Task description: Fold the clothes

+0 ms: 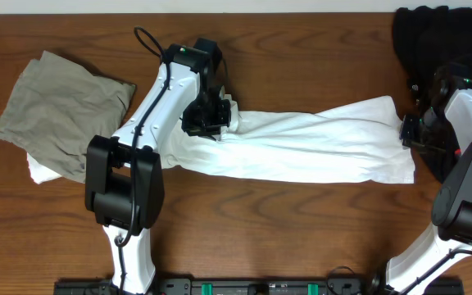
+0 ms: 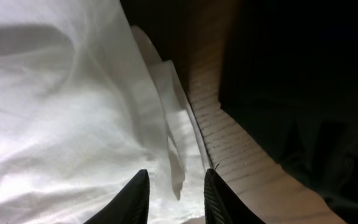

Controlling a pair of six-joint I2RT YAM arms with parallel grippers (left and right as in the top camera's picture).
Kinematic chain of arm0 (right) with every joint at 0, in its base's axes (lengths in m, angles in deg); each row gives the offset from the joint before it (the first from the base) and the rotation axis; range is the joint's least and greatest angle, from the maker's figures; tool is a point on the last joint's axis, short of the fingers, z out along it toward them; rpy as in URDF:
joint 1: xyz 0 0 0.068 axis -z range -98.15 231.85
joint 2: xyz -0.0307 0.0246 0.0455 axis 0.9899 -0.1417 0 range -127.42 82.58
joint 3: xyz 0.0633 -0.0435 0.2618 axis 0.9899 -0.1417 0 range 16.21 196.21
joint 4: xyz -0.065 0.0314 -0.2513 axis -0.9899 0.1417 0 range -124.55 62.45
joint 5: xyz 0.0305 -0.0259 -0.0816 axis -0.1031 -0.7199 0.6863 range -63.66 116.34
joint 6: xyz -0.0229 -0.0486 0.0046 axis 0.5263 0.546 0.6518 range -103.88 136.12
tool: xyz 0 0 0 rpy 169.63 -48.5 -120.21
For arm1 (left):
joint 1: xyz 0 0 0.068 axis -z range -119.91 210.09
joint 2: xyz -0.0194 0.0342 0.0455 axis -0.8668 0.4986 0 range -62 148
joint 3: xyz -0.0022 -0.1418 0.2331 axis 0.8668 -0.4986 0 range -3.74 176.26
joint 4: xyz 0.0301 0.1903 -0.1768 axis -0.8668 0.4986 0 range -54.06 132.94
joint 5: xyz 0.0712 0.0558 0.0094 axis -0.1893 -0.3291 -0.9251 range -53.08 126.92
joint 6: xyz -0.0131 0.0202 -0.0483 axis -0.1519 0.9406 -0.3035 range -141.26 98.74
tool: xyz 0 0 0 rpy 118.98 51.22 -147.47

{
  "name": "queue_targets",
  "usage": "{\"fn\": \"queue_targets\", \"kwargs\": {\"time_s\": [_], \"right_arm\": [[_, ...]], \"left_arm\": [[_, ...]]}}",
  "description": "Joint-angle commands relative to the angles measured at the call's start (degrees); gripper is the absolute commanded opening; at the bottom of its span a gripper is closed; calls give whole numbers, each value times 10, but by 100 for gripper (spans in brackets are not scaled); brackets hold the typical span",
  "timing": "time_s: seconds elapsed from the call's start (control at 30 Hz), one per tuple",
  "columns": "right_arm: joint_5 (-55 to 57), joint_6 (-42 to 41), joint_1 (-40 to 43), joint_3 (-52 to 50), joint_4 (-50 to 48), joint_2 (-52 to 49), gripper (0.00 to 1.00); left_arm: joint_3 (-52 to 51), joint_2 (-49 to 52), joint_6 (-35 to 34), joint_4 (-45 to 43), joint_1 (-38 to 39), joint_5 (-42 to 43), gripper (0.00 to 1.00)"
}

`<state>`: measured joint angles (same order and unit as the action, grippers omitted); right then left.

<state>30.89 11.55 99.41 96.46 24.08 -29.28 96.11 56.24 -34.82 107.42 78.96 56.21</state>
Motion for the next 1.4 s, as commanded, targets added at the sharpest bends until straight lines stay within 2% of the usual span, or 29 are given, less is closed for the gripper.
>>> {"fn": "queue_targets", "kwargs": {"time_s": [0.0,0.37,0.53,0.77,1.13,1.37], "right_arm": [[7,-10,4,-6,-3,9,28],[-23,-12,4,-42,-39,9,24],[-26,-15,4,-42,-55,9,1],[-27,-22,4,-35,-41,28,1],[-44,-15,4,-34,81,119,1],[-28,-13,4,-43,78,115,1]], "left_arm": [[-2,-6,-3,1,-1,-8,6],[-2,-6,-3,1,-1,-7,6],[-2,-6,-3,1,-1,-7,6],[-2,-6,-3,1,-1,-7,6],[-2,-6,-3,0,-1,-8,7],[-2,-6,-3,0,-1,-7,7]]}}
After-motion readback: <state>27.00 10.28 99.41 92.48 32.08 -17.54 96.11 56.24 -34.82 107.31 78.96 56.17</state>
